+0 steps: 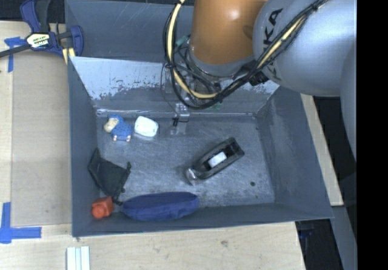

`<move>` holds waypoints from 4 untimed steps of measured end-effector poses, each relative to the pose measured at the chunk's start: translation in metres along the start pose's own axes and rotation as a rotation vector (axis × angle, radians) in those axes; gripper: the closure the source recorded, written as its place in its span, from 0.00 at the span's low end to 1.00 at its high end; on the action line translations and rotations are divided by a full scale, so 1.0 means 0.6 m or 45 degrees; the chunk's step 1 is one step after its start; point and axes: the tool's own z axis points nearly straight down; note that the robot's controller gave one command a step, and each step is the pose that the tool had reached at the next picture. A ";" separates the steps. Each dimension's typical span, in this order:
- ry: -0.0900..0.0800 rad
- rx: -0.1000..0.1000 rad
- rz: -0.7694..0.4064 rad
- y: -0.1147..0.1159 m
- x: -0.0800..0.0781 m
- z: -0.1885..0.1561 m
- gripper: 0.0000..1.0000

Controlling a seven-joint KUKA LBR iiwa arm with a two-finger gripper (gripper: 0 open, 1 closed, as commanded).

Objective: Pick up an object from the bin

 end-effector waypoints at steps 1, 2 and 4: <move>0.010 0.001 -0.178 0.080 -0.013 0.214 0.00; 0.001 0.000 0.117 0.111 -0.029 0.257 0.00; -0.010 -0.005 0.084 0.129 -0.016 0.007 1.00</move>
Offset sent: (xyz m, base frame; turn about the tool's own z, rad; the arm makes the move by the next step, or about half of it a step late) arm 0.0093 0.0477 -0.1236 -0.1382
